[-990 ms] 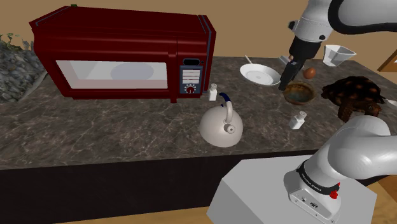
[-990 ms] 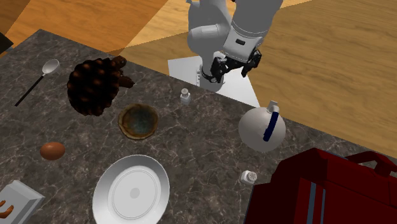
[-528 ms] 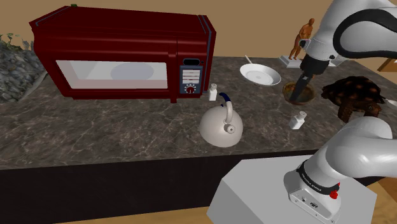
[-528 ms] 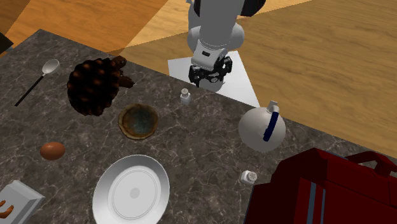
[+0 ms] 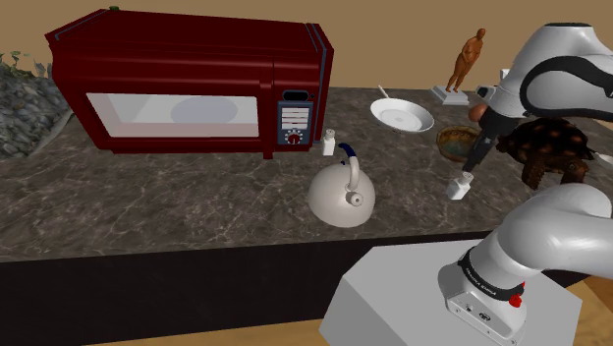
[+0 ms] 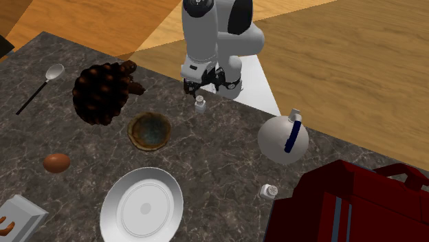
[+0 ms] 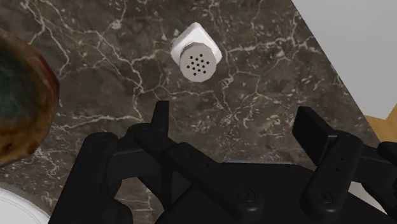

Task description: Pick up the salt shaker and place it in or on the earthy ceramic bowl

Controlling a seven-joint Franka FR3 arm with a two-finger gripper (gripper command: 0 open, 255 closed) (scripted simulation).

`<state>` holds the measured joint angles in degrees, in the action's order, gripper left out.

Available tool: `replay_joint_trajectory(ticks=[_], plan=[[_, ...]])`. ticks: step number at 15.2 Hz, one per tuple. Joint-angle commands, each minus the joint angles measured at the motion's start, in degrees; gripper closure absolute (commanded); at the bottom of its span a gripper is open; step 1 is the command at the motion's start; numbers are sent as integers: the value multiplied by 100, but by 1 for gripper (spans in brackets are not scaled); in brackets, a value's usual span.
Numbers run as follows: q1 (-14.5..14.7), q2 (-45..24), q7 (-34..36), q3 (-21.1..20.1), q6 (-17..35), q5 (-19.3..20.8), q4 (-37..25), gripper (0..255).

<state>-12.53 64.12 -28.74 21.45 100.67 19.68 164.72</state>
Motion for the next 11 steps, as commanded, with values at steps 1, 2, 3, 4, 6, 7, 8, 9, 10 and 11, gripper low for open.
replay_joint_trajectory(ticks=[1, 2, 3, 4, 6, 7, 8, 9, 10, 11], plan=[[-250, -83, -380, 468, 278, 404, 156, 0], [-284, -100, -429, 525, 315, 450, 172, 0], [-303, -118, -428, 560, 398, 488, 239, 0], [-322, -138, -427, 598, 481, 528, 306, 0], [-361, -188, -424, 675, 655, 611, 435, 0], [-381, -217, -422, 714, 744, 654, 498, 0], [-400, -250, -420, 755, 835, 698, 560, 0], [-430, -309, -416, 821, 984, 771, 656, 0], [-430, -310, -416, 821, 984, 771, 656, 0], [-430, -308, -417, 820, 983, 770, 656, 0]])
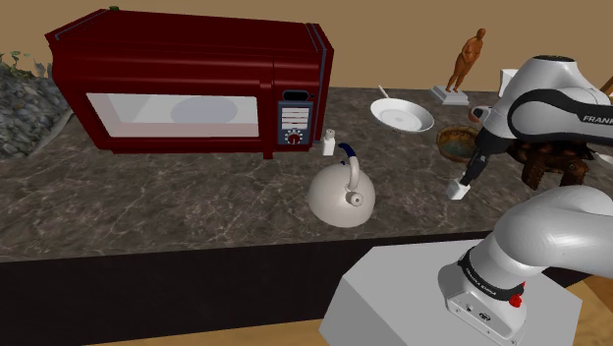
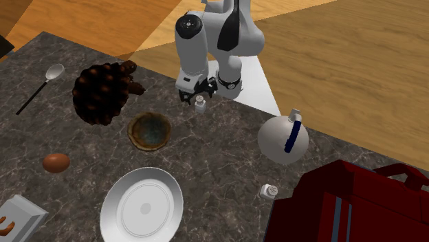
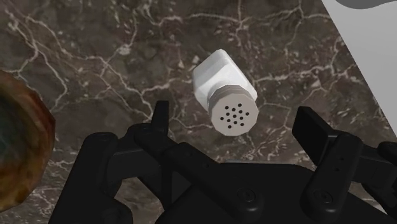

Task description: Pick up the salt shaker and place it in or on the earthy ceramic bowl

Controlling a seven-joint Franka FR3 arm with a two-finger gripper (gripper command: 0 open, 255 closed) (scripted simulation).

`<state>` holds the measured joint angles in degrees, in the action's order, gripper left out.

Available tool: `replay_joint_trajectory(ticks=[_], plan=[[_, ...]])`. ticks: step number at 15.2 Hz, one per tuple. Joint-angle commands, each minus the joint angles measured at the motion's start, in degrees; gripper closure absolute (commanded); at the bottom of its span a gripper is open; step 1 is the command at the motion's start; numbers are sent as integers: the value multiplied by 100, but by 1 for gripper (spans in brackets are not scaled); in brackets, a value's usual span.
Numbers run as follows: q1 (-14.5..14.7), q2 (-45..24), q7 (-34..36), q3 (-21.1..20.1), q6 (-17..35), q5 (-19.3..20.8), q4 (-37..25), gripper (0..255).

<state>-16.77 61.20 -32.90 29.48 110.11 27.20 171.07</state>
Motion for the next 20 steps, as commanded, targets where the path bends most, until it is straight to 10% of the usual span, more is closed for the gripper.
replay_joint_trajectory(ticks=[1, 6, 7, 20], plan=[[-6, -18, 0, 18, 40, 18, 20, 0], [-6, -18, 0, 18, 39, 18, 19, 0], [-6, -18, 0, 18, 39, 18, 19, 255], [69, 124, -8, -146, -332, -159, -223, 255]])
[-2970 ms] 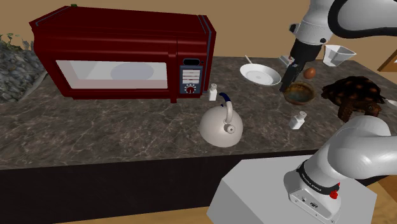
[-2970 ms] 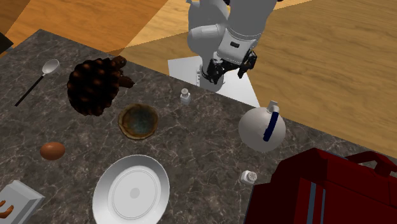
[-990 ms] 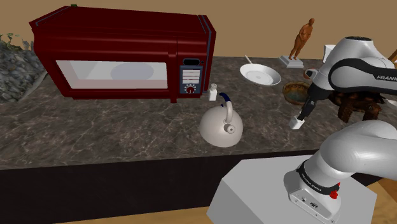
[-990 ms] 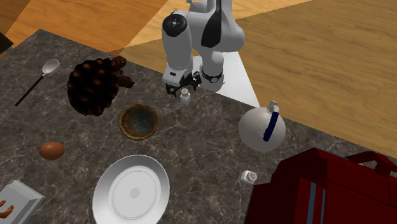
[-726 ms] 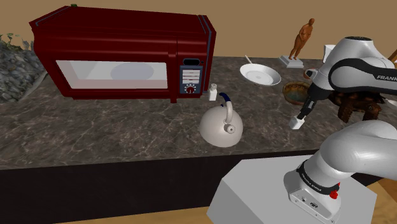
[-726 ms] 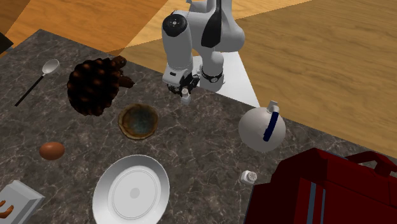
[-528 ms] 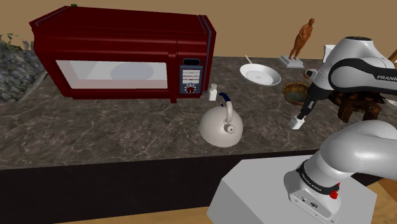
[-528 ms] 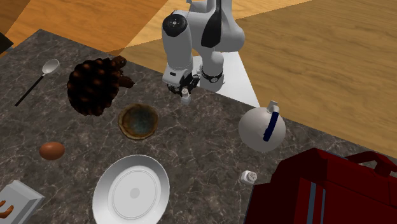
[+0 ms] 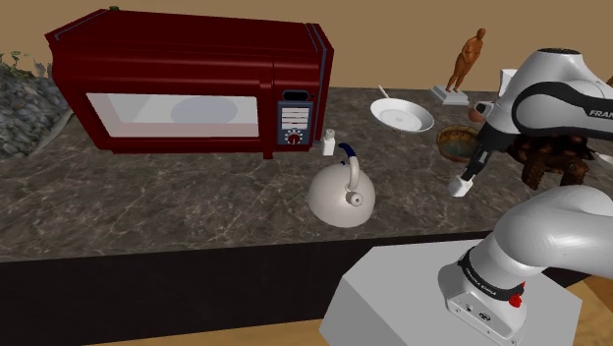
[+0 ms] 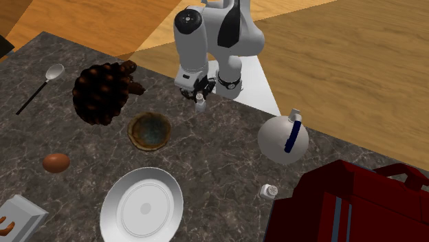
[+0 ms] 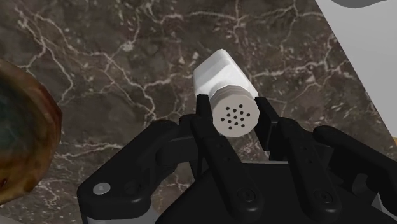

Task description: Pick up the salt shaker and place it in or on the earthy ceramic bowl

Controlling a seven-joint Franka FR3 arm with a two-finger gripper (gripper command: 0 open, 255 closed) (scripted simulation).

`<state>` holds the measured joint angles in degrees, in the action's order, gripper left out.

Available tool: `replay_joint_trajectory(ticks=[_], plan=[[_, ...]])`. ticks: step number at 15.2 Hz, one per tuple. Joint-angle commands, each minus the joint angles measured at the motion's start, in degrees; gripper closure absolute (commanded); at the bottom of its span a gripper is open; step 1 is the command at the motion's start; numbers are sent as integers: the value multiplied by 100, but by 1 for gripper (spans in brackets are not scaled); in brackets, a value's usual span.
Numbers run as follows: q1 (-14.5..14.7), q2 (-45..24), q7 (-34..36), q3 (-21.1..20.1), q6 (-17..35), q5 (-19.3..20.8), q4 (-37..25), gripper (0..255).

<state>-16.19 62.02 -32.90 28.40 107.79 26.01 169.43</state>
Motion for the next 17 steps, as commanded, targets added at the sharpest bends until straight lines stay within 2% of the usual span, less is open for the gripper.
replay_joint_trajectory(ticks=[1, 17], plan=[[30, 70, -10, -78, -188, -82, -123, 255], [296, 159, -36, -606, -1398, -631, -1273, 255]])
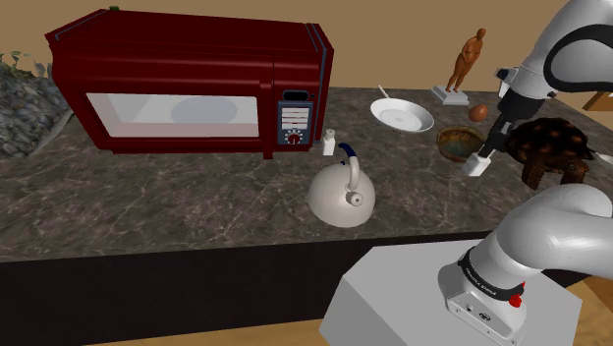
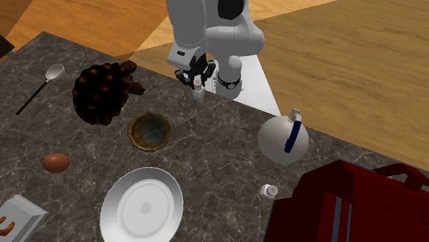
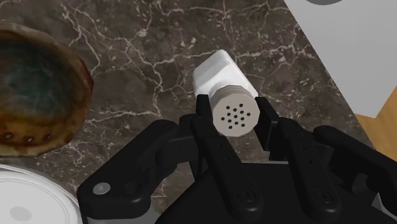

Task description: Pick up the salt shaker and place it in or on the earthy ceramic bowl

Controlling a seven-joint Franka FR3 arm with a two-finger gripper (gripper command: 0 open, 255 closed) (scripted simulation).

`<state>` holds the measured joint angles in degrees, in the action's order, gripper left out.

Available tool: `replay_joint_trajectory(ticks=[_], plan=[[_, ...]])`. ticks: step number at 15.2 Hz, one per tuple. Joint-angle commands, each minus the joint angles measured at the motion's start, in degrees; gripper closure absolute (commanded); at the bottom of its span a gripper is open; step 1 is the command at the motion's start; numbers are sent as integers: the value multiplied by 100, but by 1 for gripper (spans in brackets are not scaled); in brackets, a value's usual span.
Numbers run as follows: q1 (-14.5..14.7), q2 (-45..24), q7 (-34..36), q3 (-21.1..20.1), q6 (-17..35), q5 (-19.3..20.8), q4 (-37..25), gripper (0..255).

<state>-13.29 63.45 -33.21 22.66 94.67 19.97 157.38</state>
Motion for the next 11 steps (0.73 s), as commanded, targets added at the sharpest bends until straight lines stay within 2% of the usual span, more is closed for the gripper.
replay_joint_trajectory(ticks=[1, 11], plan=[[20, 5, -8, -58, -154, -55, -146, 255], [146, -177, -35, -294, -792, -296, -971, 255]])
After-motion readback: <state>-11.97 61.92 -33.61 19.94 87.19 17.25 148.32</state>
